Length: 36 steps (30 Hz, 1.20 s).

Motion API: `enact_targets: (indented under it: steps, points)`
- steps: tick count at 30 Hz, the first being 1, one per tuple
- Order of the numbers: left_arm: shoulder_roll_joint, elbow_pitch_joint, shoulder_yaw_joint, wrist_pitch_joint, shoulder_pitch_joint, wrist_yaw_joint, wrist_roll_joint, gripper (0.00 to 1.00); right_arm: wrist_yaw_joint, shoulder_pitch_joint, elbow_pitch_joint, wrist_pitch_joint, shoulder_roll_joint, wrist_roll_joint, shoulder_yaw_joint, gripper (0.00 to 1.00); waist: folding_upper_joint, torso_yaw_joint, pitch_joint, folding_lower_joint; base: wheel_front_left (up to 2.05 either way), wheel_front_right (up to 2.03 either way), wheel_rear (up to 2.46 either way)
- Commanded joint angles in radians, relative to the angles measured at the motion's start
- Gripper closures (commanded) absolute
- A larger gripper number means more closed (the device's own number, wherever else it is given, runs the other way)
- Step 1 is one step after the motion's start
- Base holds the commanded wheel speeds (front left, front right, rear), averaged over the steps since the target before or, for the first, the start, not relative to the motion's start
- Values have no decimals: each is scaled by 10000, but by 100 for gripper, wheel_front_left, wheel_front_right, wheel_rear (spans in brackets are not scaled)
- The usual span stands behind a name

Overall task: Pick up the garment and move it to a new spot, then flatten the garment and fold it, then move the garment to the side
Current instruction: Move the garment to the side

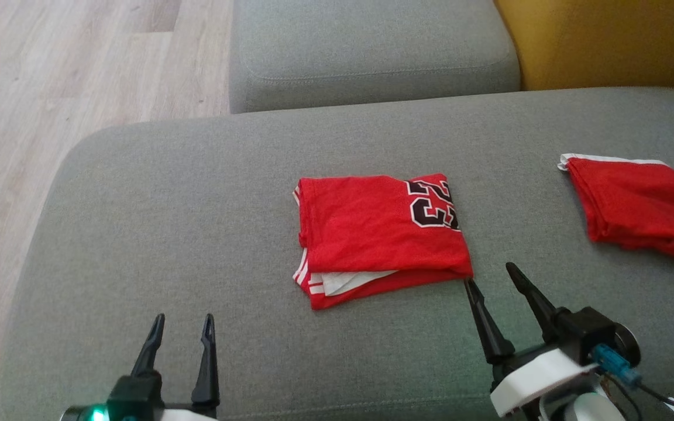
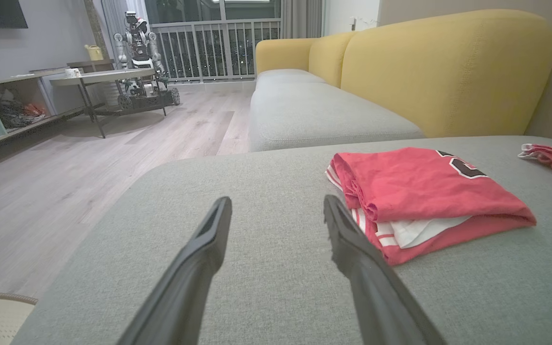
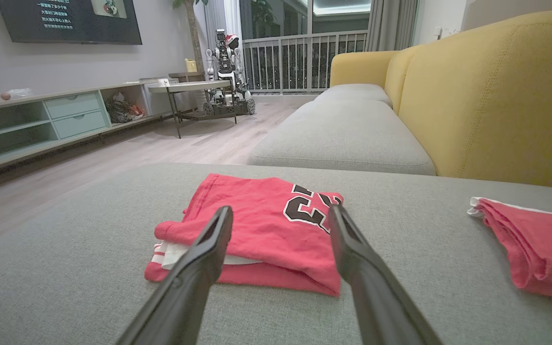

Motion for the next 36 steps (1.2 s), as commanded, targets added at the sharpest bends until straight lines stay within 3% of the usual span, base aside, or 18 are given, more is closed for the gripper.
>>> enact_targets:
  steps: [1,7,12,18,23,30,36]
  points:
    - [-84,-306,398,-122,-314,-21,88,0,-4,-191,-268,-104,18,85,222,0,0,27,25,0,0,0,0]
    - [-105,-273,360,-122,-398,-53,177,0,-4,-487,281,-105,18,133,134,0,0,124,171,0,0,0,0]
    - [-140,-134,129,-122,-613,-134,286,0,-4,-1983,2278,-105,18,62,-375,0,0,403,456,0,0,0,0]
    - [-184,48,-188,-122,-802,-210,304,0,-4,-3859,5240,377,-128,1652,-929,0,0,920,619,0,0,0,0]
    - [-210,150,-527,-122,-964,-229,426,0,-4,-5061,6850,1039,-572,3021,-995,0,0,1360,902,0,0,0,0]
    - [-228,-75,-1159,-122,-1326,-160,758,0,-4,-6050,7624,1988,-1237,4946,-520,0,0,1833,1535,0,0,0,0]
    - [-250,-218,-1540,-122,-1625,6,656,0,-4,-6580,8128,2218,-1823,5181,315,0,0,2055,1983,0,0,0,0]
